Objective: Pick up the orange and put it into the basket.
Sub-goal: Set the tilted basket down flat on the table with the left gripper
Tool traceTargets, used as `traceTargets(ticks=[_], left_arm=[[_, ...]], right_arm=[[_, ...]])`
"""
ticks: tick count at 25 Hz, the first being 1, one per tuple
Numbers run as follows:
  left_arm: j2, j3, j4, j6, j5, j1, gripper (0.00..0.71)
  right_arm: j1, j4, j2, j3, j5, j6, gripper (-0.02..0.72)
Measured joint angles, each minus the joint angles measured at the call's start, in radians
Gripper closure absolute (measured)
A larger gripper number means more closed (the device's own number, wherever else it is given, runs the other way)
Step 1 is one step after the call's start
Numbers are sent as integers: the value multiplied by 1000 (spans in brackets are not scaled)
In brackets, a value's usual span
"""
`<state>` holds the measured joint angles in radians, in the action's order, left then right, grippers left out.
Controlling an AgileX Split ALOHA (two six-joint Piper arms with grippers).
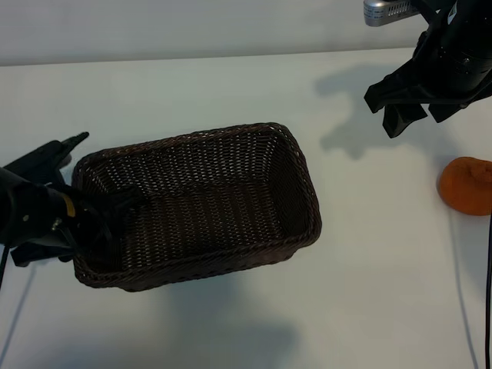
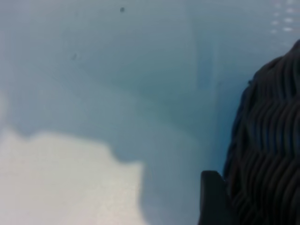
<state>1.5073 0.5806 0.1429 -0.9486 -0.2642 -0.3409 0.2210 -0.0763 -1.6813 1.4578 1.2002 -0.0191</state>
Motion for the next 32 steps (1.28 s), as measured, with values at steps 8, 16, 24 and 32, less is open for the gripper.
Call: traceTargets(ticks=[8,16,24,32], left_arm=[[-77,0,1,0,21,3,293],[-192,0,3,19,28,63,293],[-250,-1,-41,47,32,75,293],[-251,-1,-153,148,67,75,302]], right_arm=[[0,0,0,0,0,0,124],[0,0,0,0,0,0,124],[0,-1,0,0,0,0,124],[0,-1,0,0,0,0,124]])
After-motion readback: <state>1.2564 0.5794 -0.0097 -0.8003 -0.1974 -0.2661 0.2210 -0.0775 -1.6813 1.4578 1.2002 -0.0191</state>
